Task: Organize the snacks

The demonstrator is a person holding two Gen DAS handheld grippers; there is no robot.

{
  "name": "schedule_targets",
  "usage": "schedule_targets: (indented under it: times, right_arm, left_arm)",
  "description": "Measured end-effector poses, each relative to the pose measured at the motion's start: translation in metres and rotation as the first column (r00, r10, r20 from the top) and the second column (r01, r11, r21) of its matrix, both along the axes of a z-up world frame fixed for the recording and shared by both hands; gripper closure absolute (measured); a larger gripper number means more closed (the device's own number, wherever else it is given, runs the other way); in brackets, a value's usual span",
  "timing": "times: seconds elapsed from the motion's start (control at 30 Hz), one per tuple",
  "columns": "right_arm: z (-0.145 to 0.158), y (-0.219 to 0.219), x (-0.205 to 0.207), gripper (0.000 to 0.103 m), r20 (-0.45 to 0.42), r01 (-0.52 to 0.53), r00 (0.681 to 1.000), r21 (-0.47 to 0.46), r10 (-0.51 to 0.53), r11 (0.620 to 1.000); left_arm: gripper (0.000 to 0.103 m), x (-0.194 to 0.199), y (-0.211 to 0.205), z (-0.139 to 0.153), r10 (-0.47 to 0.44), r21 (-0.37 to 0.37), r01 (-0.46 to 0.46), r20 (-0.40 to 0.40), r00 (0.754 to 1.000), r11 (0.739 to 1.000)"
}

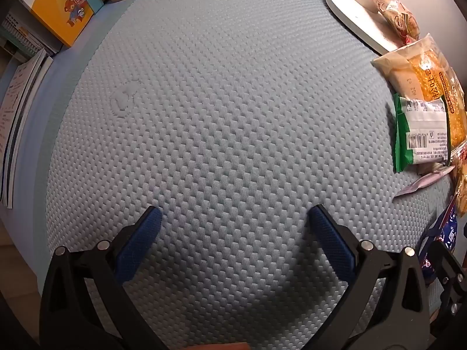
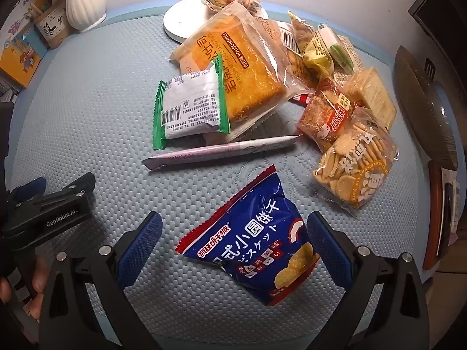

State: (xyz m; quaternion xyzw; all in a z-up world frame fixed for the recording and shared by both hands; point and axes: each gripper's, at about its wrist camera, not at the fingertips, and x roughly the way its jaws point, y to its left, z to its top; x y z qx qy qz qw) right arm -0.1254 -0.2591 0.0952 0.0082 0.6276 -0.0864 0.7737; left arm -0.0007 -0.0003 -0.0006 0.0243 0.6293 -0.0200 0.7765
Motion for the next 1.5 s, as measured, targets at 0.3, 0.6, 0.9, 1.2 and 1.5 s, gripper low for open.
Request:
schedule_targets:
  times: [0.3,0.6,0.9,1.2,1.5]
  right_arm:
    - [0.000,0.000,0.001,0.005,-0.004,-0.006,1.000,-0.002,0.006,1.000]
    - [-0.002,0.006,0.000,0.005,-0.004,-0.005,1.000,-0.001,0.005,1.000]
    - [0.002,0.003,-0.016,0.005,-0.003,0.001,1.000,-0.001,-0.001,1.000]
    - [0.006,-0.003,-0.027,0.005,0.003,-0.020,1.000,-0.024,0.020,1.000]
    - [0.028,-0.050,-0.077,0.005,0.106,0.004,0.994,0.043,-0.009,0.999]
  left_arm:
    - [0.003,-0.022,-0.001,0.003,-0.007,-0.001,0.007,0.057,0.998,1.000]
    - [0.003,-0.047,0.004,0.004,-0.033,-0.005,0.033,0.037,0.999,0.999]
    - [0.003,-0.027,-0.001,0.013,-0.034,-0.005,0.034,0.009,0.999,0.999]
    - [0.016,-0.016,-0.001,0.026,-0.096,0.001,0.096,0.049,0.994,0.995]
    - [0.015,-0.002,-0.034,0.071,-0.277,-0.205,0.304,0.153,0.949,0.930]
